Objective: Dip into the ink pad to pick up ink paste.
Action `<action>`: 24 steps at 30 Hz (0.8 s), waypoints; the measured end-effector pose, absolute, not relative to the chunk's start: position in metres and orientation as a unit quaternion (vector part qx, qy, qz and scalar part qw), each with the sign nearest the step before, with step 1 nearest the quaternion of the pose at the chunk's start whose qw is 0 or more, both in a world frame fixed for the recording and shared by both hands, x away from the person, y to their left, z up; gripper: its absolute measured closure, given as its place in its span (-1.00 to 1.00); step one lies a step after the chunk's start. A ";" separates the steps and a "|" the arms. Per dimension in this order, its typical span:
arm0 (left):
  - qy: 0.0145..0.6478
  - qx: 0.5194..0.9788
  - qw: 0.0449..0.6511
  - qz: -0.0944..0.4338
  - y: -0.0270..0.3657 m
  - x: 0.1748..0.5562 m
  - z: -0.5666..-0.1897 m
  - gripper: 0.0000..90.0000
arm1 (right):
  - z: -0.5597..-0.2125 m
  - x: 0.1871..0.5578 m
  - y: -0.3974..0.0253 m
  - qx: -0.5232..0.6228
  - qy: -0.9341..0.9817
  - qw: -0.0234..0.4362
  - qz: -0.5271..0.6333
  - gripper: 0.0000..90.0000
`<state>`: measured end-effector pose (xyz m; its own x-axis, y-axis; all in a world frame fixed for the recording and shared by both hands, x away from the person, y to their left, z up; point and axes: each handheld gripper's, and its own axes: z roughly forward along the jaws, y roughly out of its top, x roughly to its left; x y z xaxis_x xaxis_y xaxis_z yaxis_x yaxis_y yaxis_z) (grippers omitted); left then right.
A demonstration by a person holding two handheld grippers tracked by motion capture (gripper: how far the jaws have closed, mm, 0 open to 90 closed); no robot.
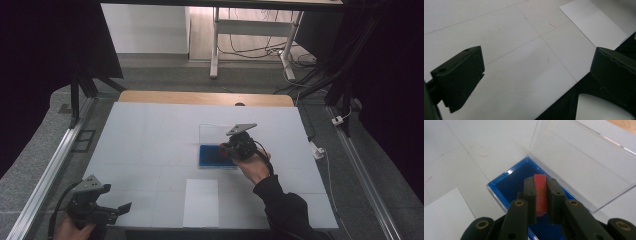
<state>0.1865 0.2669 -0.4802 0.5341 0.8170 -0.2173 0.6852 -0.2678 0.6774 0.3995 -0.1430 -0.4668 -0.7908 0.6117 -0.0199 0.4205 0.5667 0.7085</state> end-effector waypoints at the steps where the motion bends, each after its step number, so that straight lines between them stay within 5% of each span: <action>1: 0.475 0.792 0.375 0.088 0.267 0.187 -0.480 -1.00 | -0.467 0.400 -0.143 0.294 0.876 0.135 0.358 0.77; 24: 0.474 0.792 0.376 0.086 0.267 0.187 -0.480 -1.00 | -0.484 0.415 -0.153 0.323 0.871 0.155 0.335 0.77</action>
<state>0.1868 0.2671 -0.4803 0.5368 0.8143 -0.2207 0.6855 -0.2684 0.6768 0.4147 -0.1532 -0.4841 -0.7436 0.6664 -0.0543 0.4580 0.5668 0.6848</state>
